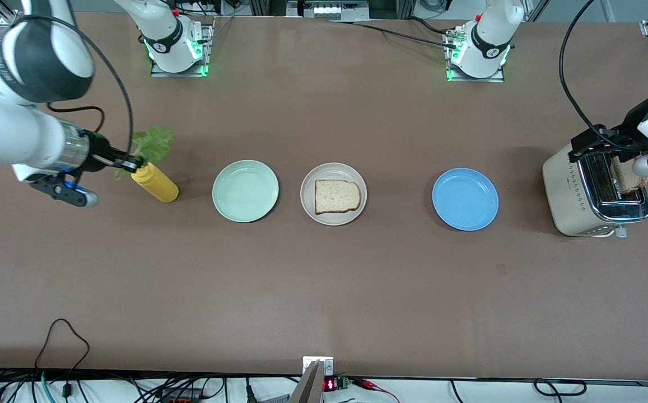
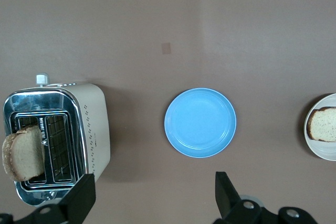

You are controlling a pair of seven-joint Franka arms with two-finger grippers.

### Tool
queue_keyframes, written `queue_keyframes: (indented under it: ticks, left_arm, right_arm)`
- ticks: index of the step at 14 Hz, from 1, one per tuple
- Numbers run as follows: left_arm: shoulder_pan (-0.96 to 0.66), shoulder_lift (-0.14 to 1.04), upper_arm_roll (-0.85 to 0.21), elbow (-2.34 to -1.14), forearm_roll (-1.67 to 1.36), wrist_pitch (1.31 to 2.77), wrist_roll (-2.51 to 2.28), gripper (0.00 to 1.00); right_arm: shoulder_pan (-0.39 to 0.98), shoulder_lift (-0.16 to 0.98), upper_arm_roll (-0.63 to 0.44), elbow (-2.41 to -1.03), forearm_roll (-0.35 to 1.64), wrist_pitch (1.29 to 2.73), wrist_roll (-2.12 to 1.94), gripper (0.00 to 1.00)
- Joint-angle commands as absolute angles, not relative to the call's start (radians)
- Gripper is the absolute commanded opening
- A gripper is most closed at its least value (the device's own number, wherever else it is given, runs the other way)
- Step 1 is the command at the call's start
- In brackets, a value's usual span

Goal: Make sandwich in beige plate with both arms
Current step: 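Carry the lettuce leaf with the right gripper over the beige plate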

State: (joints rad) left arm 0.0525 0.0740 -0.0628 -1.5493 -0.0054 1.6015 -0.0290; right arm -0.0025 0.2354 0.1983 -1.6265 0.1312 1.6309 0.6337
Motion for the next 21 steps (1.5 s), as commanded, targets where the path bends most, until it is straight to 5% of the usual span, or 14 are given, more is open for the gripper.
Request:
queue_keyframes:
  ticks: [1, 8, 21]
  left_arm:
    - [0.061, 0.055, -0.071, -1.571, -0.006, 1.612, -0.023, 1.00]
    - [0.063, 0.060, -0.066, -1.571, -0.006, 1.614, -0.023, 1.00]
    - [0.063, 0.061, -0.063, -1.571, -0.006, 1.612, -0.023, 1.00]
  right_arm:
    - [0.087, 0.285, 0.189, -1.614, 0.181, 1.708, 0.884, 0.05]
    - [0.314, 0.458, 0.190, -1.609, 0.192, 2.017, 1.392, 0.06]
    - [0.481, 0.756, 0.189, -1.476, 0.341, 2.489, 1.832, 0.07]
